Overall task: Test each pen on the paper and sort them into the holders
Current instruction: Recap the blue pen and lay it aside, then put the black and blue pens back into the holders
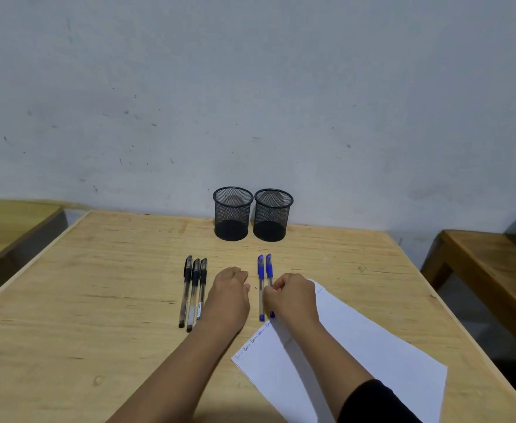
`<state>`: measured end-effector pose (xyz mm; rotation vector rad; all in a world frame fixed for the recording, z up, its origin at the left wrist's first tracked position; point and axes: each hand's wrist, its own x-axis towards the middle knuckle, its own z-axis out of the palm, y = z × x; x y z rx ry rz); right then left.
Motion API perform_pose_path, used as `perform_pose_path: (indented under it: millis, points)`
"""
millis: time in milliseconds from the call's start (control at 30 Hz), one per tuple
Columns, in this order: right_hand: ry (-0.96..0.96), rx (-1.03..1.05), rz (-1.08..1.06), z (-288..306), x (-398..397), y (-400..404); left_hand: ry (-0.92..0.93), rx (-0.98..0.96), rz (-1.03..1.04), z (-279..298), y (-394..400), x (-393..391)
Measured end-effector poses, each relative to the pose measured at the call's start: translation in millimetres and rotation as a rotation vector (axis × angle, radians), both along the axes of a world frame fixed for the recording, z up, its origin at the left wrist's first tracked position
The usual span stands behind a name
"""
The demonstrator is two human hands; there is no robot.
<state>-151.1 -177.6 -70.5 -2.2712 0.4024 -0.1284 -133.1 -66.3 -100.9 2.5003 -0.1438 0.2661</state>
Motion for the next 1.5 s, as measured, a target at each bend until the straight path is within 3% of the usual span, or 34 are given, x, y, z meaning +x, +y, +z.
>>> perform_pose_path:
  millis: [267, 433, 533, 967, 1500]
  points:
    - [-0.15, -0.093, 0.058, 0.8, 4.4, 7.7, -0.211, -0.285, 0.22, 24.6, 33.3, -8.2]
    - [-0.15, -0.08, 0.049, -7.2, 17.6, 18.8, 0.031, -0.224, 0.346, 12.4, 49.6, -0.6]
    - [-0.129, -0.092, 0.038, -13.7, 24.5, 23.1, 0.09, -0.162, 0.336, 5.8, 49.6, 1.6]
    - [-0.159, -0.185, 0.033, -19.7, 35.3, 27.2, -0.029, -0.066, 0.22, -0.6, 51.9, 14.2]
    - [-0.187, -0.097, 0.118, -19.1, 36.6, 19.3, -0.059, -0.128, 0.144, 10.5, 48.6, 14.2]
